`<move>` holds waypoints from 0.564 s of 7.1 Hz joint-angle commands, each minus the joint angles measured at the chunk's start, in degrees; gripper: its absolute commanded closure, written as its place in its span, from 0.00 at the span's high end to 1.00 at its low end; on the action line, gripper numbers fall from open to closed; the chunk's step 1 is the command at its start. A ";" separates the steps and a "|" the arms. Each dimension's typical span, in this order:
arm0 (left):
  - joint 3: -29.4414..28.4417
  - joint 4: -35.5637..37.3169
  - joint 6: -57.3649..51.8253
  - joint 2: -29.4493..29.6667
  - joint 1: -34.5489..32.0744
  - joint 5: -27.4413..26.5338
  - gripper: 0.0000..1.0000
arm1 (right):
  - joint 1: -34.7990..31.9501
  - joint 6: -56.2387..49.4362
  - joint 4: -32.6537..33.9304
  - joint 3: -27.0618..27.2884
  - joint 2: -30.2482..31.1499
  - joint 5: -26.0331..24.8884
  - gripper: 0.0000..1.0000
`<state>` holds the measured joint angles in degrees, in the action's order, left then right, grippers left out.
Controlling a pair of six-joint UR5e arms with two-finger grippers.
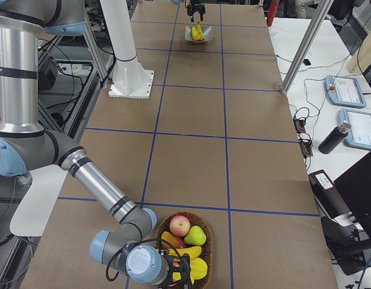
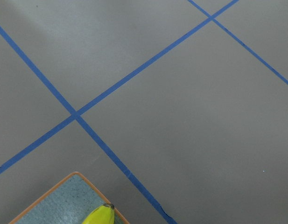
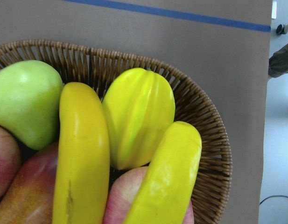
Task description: Transfer all bananas from basket to plate
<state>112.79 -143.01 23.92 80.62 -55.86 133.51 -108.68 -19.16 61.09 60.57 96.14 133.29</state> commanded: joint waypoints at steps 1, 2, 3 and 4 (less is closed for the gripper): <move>0.15 -1.30 0.07 -0.55 -0.04 0.26 1.00 | 0.04 7.18 -0.10 -0.02 0.36 1.35 0.31; 0.15 -1.48 0.07 -0.64 -0.04 0.26 1.00 | 0.04 7.82 -0.10 0.77 0.36 1.62 0.00; 0.07 -1.48 0.07 -0.64 -0.04 0.26 1.00 | -0.04 8.61 -0.10 1.82 0.10 1.63 0.00; -0.02 -1.48 0.07 -0.64 -0.04 0.26 1.00 | -0.04 9.40 -0.10 3.22 0.01 1.63 0.00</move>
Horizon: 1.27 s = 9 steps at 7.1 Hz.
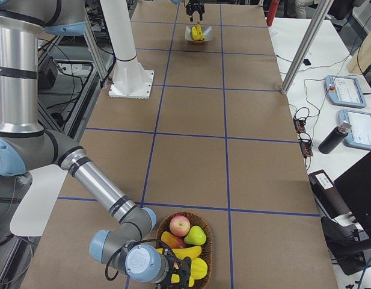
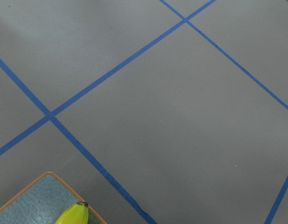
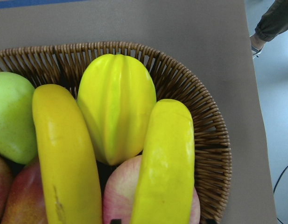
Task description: Transfer all bananas from basket to plate
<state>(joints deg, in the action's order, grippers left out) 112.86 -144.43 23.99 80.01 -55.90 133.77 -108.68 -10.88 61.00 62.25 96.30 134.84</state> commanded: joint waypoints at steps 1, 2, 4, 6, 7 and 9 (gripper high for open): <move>-0.18 -0.06 0.00 -0.03 0.00 0.00 1.00 | -0.04 1.12 0.00 1.91 -0.24 -0.01 0.00; -0.45 -0.06 0.00 -0.12 0.00 0.00 1.00 | -0.04 1.21 0.08 4.18 -0.24 -0.01 0.00; -0.54 -0.06 0.78 -0.03 0.09 0.00 1.00 | -1.00 2.25 0.52 10.15 -0.24 0.07 0.00; -0.45 -0.06 10.59 3.37 0.35 2.88 1.00 | -0.48 17.49 0.08 18.48 -0.41 0.77 0.00; -0.97 0.46 16.46 7.48 0.35 6.21 1.00 | 2.48 21.82 0.00 22.01 -1.20 3.39 0.00; -1.15 0.47 31.56 14.69 0.70 6.07 1.00 | 10.63 37.68 -0.18 32.61 -1.65 6.75 0.00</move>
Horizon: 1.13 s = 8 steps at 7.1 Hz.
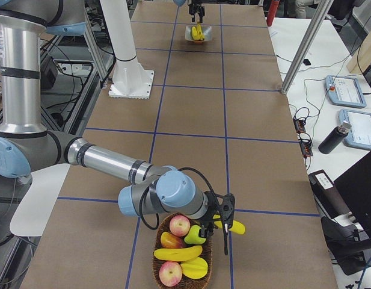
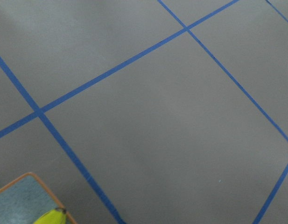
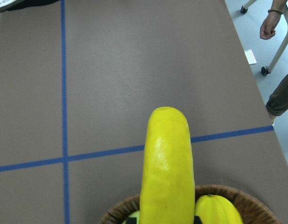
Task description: Transfer all bananas from basket to plate
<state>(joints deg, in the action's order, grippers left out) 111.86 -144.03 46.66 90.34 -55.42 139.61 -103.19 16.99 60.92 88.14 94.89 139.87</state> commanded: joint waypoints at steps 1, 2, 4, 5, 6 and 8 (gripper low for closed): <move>-0.24 0.07 13.58 6.93 0.58 0.05 1.00 | 11.37 18.26 -0.10 12.96 -0.49 1.37 0.00; -0.24 0.07 17.63 9.91 0.93 0.04 1.00 | 17.26 22.69 -0.10 18.07 -2.15 -0.02 0.00; -0.59 0.07 26.69 15.89 1.11 -1.78 1.00 | 24.93 30.34 -3.67 20.93 -8.88 -0.21 0.00; -0.85 0.07 30.03 17.92 3.46 -8.15 1.00 | 27.92 37.08 -4.57 21.54 -12.67 -0.56 0.00; -1.55 0.15 32.42 20.46 6.00 -13.00 1.00 | 33.00 40.37 -4.58 23.20 -15.58 -3.70 0.00; -2.88 0.15 43.37 25.48 6.64 -15.68 1.00 | 52.03 52.63 -4.58 23.74 -26.28 -21.65 0.00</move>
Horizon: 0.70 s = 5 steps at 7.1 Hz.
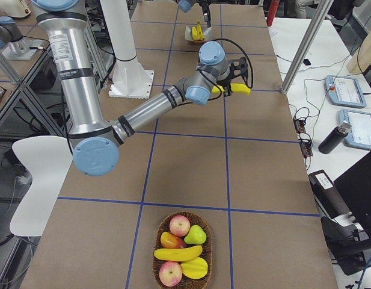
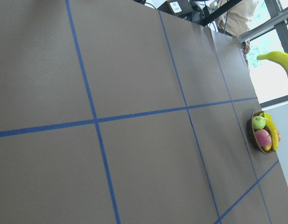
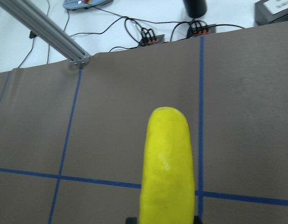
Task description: Transfer all bananas from basket to plate
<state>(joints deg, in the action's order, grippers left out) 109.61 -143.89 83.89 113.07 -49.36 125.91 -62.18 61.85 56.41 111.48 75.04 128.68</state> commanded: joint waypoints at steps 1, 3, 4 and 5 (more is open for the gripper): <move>-0.54 -0.25 6.98 3.20 0.67 -4.16 1.00 | 17.03 10.72 -0.07 1.88 -7.88 -16.29 0.00; -1.94 -0.17 7.17 5.48 3.64 -8.30 1.00 | 26.98 11.36 -0.16 4.52 -11.22 -26.41 0.00; -1.94 -0.25 7.26 5.58 4.44 -8.84 1.00 | 32.68 11.45 -0.16 5.58 -13.15 -33.86 0.00; -1.94 -0.17 7.34 5.58 4.88 -8.84 1.00 | 38.13 11.45 -0.25 6.46 -14.39 -41.15 0.00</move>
<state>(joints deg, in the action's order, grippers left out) 107.75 -144.10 91.11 118.48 -45.21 117.50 -30.50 73.17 56.23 116.81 62.41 95.91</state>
